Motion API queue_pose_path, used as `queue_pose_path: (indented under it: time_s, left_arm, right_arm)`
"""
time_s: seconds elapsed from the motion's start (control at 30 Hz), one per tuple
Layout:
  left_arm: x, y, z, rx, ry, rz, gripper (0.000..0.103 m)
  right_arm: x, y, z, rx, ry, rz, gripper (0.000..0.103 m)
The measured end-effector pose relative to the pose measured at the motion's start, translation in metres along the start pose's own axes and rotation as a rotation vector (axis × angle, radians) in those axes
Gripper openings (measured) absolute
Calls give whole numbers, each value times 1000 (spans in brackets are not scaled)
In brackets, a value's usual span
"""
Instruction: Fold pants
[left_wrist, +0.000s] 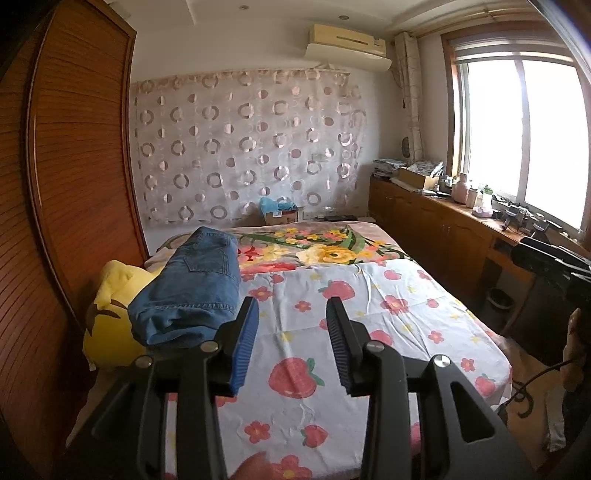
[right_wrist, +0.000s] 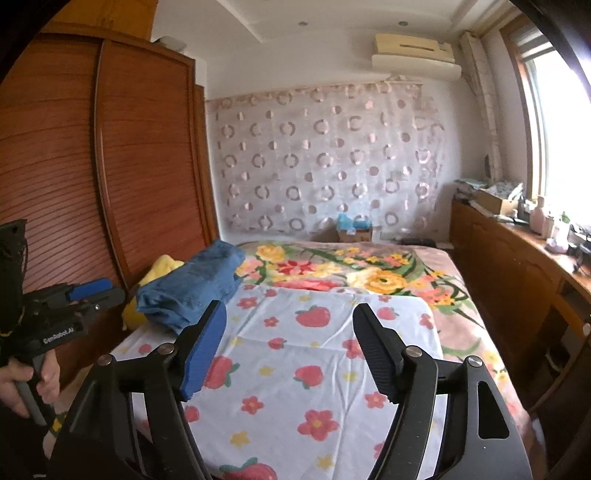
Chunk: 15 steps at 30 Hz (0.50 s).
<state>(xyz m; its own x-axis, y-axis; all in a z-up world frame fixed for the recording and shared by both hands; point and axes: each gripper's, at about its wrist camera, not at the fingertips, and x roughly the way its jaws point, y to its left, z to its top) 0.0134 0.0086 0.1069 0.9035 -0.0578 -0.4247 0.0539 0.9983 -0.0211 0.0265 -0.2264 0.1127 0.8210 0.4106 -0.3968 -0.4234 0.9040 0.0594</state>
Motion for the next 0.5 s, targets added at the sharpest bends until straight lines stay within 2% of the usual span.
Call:
queue_pose_path:
  time_s: [0.23,0.5]
  left_arm:
    - [-3,-3,-6,-3,-7,12,38]
    - [-6,-5,-9,-22,-7,44,38]
  right_arm:
    - [-9,-12,-13,26,10,-46,79]
    - [-9,-11,-20,22,12,-82,79]
